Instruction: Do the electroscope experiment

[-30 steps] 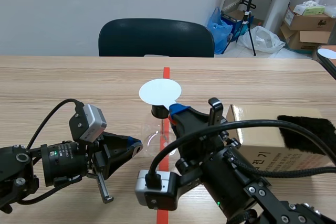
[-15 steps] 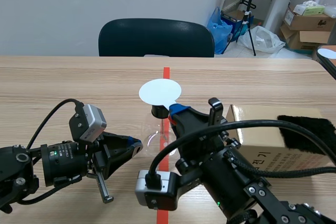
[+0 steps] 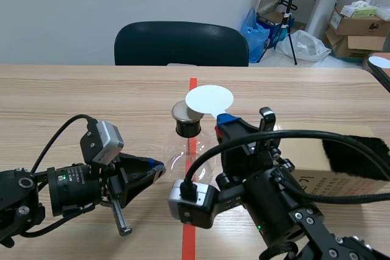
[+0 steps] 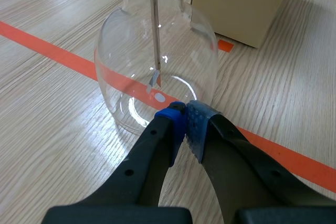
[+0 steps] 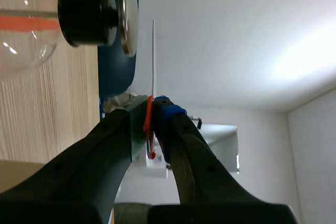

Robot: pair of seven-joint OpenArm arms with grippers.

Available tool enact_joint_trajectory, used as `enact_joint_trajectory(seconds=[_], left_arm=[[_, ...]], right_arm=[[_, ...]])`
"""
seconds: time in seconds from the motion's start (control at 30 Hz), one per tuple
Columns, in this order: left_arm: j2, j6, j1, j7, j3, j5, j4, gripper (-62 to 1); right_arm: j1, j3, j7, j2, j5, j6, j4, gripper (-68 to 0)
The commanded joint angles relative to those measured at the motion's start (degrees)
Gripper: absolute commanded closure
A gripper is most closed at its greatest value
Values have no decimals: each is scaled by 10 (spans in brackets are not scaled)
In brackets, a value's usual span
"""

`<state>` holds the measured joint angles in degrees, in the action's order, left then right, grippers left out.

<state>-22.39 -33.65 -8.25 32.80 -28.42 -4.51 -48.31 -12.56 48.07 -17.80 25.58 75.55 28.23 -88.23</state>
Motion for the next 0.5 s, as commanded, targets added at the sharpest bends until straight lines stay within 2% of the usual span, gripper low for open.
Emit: enact_joint_trajectory(seconds=[0.0, 0.47], left_arm=[[-2, -1, 0, 6, 5, 6, -11, -28], [-2, -1, 0, 6, 5, 6, -11, -28]], right_arm=[[10, -5, -17, 6, 2, 6, -2, -9], [10, -5, -156, 6, 2, 6, -2, -9]])
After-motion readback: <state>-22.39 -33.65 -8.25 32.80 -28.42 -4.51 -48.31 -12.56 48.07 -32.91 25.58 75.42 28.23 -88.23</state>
